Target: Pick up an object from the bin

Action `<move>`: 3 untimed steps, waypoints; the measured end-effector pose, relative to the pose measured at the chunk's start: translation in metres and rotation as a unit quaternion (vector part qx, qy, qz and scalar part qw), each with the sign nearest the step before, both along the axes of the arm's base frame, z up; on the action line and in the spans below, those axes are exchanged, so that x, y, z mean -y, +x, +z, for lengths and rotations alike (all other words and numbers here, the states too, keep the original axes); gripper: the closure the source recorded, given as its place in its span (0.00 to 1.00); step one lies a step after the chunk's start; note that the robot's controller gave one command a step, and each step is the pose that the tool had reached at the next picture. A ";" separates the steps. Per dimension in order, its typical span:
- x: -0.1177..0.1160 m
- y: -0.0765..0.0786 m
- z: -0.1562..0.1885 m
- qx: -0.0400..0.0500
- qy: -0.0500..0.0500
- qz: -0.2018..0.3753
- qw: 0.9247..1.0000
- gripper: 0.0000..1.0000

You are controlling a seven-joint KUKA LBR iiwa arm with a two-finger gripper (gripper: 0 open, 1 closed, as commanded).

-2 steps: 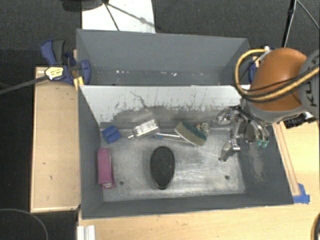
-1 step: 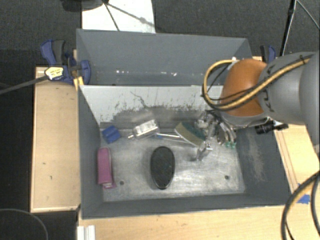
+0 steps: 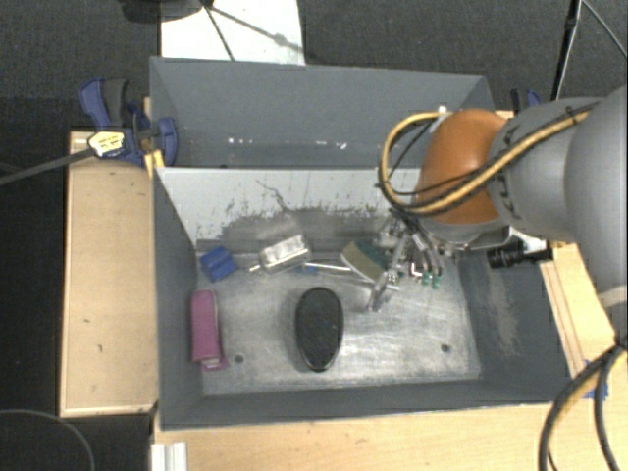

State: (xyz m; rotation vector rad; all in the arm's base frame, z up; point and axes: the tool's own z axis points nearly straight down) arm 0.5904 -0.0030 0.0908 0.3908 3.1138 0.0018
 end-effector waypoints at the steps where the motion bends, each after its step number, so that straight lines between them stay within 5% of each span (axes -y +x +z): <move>1: 0.002 0.003 -0.018 0.000 0.003 -0.081 0.997 0.00; 3: 0.008 -0.004 -0.017 0.001 0.002 -0.090 0.996 0.00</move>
Offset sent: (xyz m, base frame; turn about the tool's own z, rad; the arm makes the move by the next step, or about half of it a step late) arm 0.0003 -0.0052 -0.0208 0.1662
